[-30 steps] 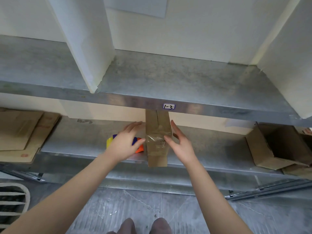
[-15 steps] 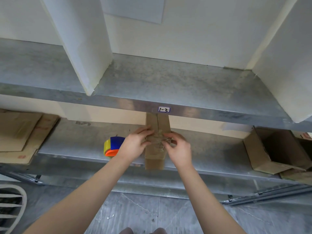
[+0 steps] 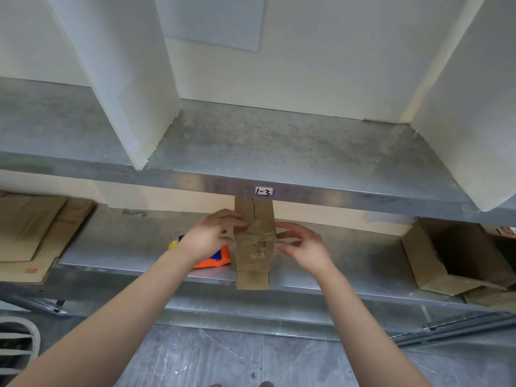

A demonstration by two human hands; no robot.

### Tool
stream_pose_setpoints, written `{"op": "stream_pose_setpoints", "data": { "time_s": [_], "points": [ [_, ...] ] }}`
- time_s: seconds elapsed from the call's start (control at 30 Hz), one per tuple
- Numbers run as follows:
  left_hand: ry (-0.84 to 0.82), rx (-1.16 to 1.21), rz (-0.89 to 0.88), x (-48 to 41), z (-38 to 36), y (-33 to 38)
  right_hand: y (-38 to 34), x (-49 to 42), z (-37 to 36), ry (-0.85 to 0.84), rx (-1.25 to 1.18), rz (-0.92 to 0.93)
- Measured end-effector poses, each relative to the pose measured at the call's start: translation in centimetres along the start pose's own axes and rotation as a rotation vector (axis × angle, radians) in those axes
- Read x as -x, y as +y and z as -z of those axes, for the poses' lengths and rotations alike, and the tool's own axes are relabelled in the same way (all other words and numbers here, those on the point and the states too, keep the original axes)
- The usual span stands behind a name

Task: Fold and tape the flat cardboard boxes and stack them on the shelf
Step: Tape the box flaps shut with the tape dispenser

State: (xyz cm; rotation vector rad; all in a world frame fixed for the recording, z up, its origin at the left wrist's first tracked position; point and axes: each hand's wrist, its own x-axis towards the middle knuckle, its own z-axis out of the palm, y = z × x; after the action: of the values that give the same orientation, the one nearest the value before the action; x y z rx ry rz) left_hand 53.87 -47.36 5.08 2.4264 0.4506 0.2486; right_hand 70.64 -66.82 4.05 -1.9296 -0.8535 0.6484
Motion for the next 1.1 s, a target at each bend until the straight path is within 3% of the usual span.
{"op": "stream_pose_setpoints", "data": {
  "time_s": [0.13,0.37,0.43,0.63,0.83,0.97,1.1],
  "points": [
    [0.095,0.03,0.019,-0.2,-1.6,0.8,0.6,-0.2,-0.8,0.178,0.083,0.047],
    [0.296,0.218,0.107,1.2,-4.8,1.8,0.4,0.9,-3.1,0.299,-0.011,0.074],
    [0.29,0.322,0.169,1.5,-5.0,1.9,0.3,1.3,-3.2,0.304,-0.019,0.049],
    [0.179,0.226,0.176,1.7,-4.6,2.2,0.1,3.3,-3.1,0.387,0.158,0.001],
    [0.228,0.355,0.188,1.6,-4.6,2.9,-0.5,2.8,-2.8,0.279,-0.017,-0.109],
    [0.076,0.57,0.338,0.3,-3.3,3.4,-1.4,0.7,-1.9,0.152,-0.13,-0.2],
    [-0.031,0.808,0.348,1.3,-3.4,3.7,-0.7,1.0,-2.0,0.073,-0.309,-0.241]
  ]
}}
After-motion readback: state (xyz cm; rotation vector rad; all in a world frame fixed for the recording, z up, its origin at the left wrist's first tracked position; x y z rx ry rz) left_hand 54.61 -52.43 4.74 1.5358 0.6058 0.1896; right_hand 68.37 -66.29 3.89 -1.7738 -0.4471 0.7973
